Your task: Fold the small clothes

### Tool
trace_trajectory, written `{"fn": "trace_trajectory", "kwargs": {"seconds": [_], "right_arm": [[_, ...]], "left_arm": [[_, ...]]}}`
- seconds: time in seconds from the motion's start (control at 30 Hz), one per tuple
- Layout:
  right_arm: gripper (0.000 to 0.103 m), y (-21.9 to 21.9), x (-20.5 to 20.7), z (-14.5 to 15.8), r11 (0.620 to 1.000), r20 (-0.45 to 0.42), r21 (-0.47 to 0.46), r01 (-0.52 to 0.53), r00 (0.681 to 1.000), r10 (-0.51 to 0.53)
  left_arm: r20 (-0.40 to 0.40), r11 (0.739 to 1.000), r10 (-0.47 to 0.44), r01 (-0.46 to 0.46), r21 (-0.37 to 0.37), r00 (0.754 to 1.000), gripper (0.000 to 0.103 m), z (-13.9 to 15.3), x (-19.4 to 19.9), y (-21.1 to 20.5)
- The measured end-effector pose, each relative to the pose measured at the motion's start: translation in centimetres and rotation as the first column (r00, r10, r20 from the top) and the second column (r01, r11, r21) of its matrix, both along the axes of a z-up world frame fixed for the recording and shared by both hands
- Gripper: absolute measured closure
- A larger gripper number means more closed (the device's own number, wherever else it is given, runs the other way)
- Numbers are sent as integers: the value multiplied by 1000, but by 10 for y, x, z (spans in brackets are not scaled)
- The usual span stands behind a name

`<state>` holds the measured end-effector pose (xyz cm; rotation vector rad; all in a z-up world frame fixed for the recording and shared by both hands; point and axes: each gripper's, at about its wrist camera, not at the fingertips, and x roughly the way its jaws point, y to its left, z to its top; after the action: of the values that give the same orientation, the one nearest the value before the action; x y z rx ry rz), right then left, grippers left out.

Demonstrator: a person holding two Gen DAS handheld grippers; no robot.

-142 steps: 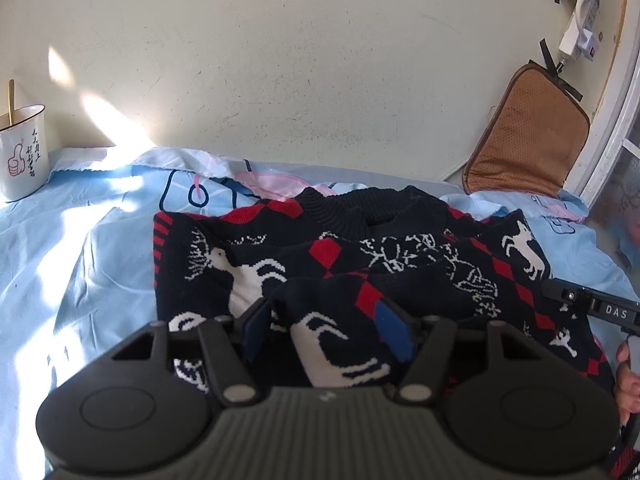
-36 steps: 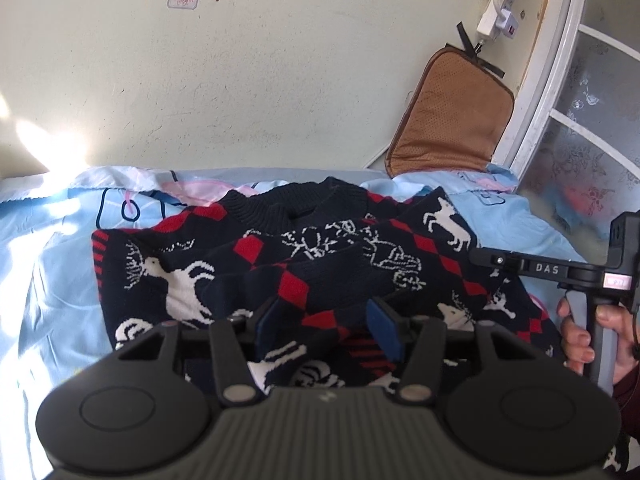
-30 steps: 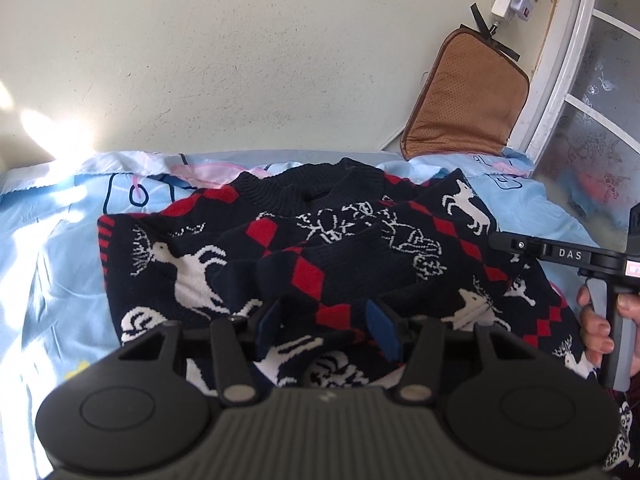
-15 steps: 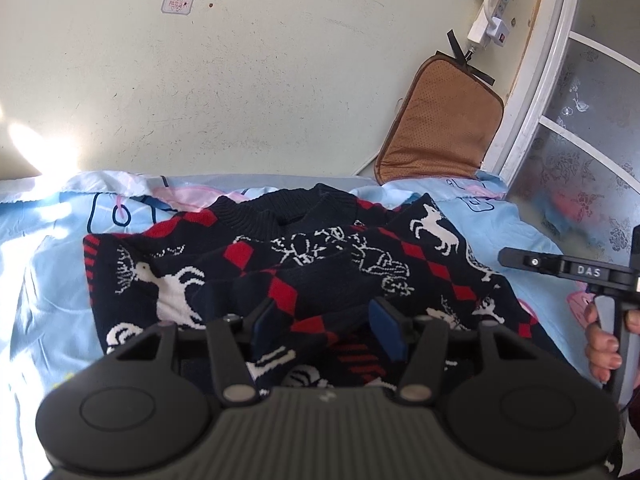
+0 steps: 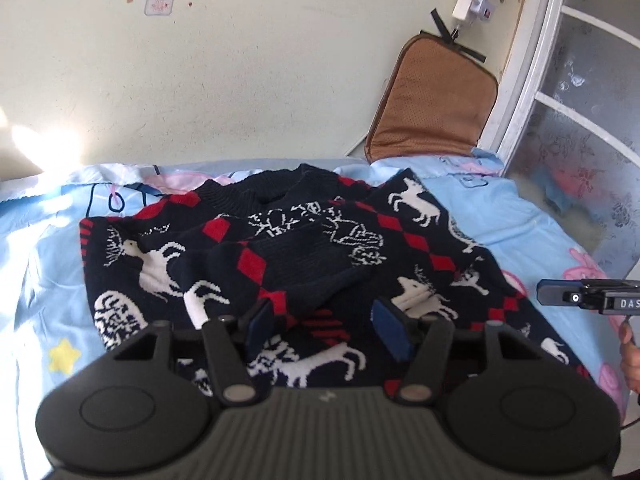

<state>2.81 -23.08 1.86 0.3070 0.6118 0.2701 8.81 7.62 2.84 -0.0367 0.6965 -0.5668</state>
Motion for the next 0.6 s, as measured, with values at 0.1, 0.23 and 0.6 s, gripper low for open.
{"fn": "trace_trajectory", "kwargs": {"seconds": [0.1, 0.23, 0.6], "right_arm": [[57, -8, -14, 6, 999, 19, 34, -10, 1000, 9], [57, -18, -33, 5, 994, 20, 91, -53, 998, 51], [54, -38, -94, -15, 948, -82, 211, -240, 962, 262]], "left_arm": [[21, 998, 47, -46, -43, 999, 44, 14, -39, 20], [-5, 989, 112, -112, -92, 994, 41, 20, -91, 54], [-165, 963, 221, -242, -119, 961, 40, 6, -201, 88]]}}
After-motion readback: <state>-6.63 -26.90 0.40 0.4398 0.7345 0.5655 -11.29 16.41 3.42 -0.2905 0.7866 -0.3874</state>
